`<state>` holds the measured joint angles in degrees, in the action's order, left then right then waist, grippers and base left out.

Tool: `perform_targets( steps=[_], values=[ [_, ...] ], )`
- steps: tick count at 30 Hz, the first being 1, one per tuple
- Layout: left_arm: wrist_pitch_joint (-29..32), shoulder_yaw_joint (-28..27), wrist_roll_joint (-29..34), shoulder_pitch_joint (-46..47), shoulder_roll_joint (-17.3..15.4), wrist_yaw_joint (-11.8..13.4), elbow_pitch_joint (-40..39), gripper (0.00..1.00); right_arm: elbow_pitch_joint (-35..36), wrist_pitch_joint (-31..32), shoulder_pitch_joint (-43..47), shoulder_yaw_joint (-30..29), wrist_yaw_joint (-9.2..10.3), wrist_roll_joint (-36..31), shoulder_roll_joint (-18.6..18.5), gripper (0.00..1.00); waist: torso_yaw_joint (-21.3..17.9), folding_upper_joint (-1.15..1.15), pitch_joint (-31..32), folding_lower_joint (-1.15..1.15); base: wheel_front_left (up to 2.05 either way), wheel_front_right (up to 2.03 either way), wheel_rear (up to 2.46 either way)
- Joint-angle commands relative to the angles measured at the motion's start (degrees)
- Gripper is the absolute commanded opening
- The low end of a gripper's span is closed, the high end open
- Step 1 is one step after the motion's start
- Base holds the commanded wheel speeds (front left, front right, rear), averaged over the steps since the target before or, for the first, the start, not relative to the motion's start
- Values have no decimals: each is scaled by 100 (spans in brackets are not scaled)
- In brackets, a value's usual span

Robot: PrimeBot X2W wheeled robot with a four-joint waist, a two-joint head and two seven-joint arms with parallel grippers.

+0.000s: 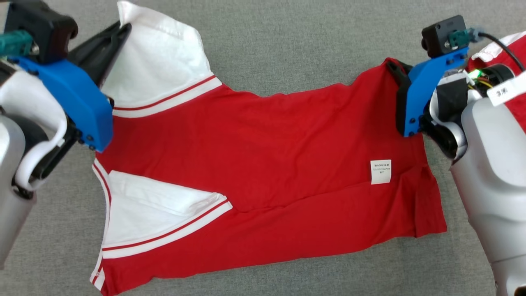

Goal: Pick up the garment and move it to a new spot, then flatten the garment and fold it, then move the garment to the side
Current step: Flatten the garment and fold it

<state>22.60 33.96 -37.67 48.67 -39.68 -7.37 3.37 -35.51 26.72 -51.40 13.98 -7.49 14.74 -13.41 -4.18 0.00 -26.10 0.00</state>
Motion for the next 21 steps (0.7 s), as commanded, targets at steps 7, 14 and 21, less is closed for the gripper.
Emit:
perform_targets(
  steps=[7, 14, 21],
  values=[
    [-641, -231, -167, -1208, -367, 370, -774, 0, 330, -938, 866, 163, 0, 222, -401, 0, 46, 0, 376, 0, 0, 0, 0],
    [-1456, -271, -91, -2492, -379, 901, -1325, 0, 801, -1535, 1628, -76, 0, 324, -384, 0, 151, 0, 734, 0, 0, 0, 0],
    [-2315, -126, -75, -3577, -16, 1328, -1234, 0, 1347, -1742, 2476, -360, 0, 168, -302, 0, 217, 0, 975, 0, 0, 0, 0]
  ],
)
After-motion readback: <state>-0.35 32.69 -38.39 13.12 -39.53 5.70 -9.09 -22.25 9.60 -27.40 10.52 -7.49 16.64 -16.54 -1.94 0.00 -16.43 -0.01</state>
